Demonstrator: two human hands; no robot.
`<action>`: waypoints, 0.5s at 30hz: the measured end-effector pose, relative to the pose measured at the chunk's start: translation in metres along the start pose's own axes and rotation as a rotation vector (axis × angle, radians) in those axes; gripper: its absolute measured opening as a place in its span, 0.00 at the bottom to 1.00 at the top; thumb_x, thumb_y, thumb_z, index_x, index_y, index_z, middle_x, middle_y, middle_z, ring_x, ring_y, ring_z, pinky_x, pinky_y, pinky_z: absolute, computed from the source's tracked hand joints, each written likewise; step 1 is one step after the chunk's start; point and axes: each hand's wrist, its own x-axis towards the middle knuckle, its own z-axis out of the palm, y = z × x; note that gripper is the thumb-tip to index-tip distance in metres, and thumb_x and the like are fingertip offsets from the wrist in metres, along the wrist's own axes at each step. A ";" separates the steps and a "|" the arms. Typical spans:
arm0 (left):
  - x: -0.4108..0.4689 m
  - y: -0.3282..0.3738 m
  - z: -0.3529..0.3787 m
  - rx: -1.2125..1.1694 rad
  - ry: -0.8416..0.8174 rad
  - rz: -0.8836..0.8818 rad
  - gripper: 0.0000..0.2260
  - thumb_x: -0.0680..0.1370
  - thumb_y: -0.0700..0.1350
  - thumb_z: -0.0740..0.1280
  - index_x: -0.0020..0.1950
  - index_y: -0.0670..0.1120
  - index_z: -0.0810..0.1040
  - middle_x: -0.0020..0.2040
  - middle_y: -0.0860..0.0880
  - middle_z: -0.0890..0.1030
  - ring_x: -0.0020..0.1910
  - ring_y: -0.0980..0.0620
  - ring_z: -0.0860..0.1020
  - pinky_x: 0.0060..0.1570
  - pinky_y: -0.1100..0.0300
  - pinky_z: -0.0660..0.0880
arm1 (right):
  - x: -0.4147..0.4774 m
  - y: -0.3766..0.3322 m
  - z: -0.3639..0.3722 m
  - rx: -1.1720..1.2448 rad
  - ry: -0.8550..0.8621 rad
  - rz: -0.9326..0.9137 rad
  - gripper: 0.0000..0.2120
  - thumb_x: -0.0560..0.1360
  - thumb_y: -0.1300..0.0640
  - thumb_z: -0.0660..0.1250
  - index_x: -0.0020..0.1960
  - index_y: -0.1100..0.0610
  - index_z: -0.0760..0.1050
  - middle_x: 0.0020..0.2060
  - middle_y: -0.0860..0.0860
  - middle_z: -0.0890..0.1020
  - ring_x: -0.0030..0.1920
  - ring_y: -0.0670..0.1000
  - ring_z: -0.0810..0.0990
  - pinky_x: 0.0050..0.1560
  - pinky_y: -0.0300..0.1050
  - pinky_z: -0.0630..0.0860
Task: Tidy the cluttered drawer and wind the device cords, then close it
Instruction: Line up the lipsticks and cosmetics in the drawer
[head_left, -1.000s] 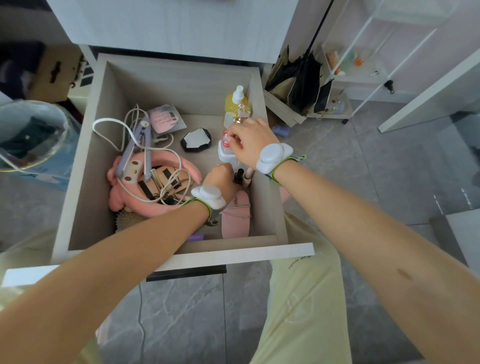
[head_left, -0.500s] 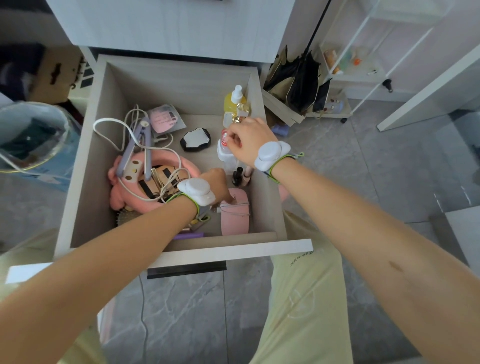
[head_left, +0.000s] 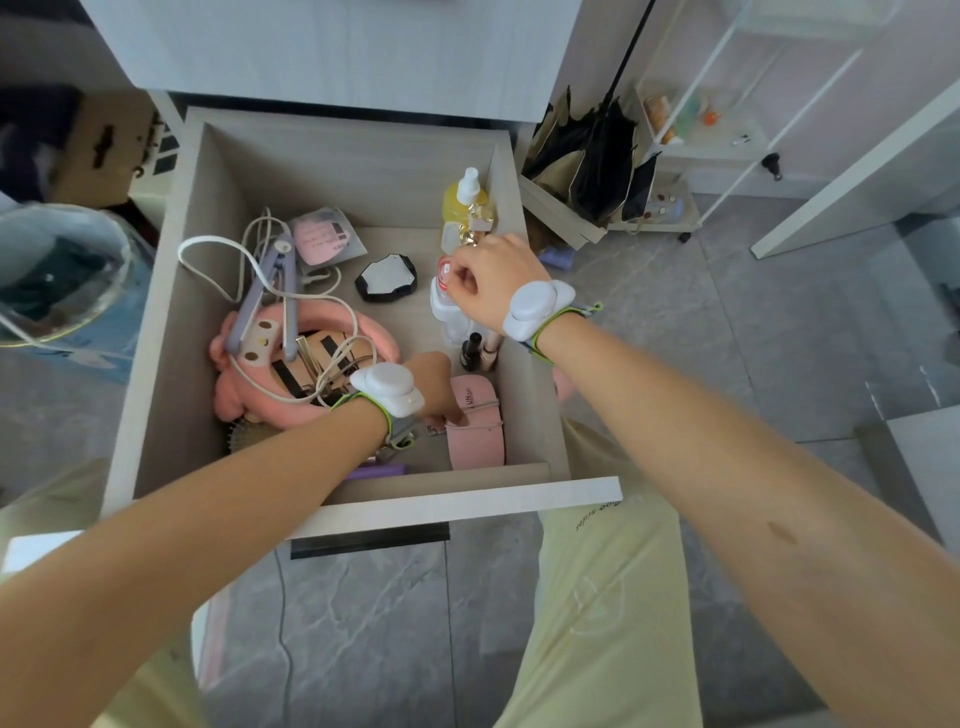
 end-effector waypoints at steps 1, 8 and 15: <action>0.001 -0.001 0.000 0.006 0.004 0.011 0.17 0.68 0.44 0.75 0.24 0.43 0.72 0.21 0.51 0.78 0.21 0.57 0.76 0.30 0.65 0.74 | 0.000 0.000 0.000 -0.001 0.001 0.003 0.10 0.76 0.52 0.59 0.41 0.54 0.76 0.33 0.47 0.76 0.46 0.54 0.76 0.51 0.43 0.62; -0.006 0.003 -0.009 0.151 0.044 0.103 0.15 0.69 0.49 0.75 0.34 0.43 0.72 0.20 0.53 0.76 0.22 0.57 0.75 0.35 0.60 0.75 | 0.000 0.001 0.002 -0.004 0.008 0.008 0.10 0.76 0.53 0.58 0.41 0.54 0.76 0.36 0.50 0.79 0.46 0.55 0.76 0.52 0.43 0.63; -0.015 -0.011 -0.045 0.234 0.190 0.183 0.12 0.71 0.49 0.72 0.49 0.43 0.81 0.46 0.48 0.81 0.41 0.51 0.75 0.40 0.61 0.71 | 0.001 0.001 0.000 -0.090 -0.040 -0.025 0.11 0.76 0.55 0.56 0.46 0.53 0.78 0.42 0.53 0.82 0.46 0.55 0.76 0.56 0.42 0.60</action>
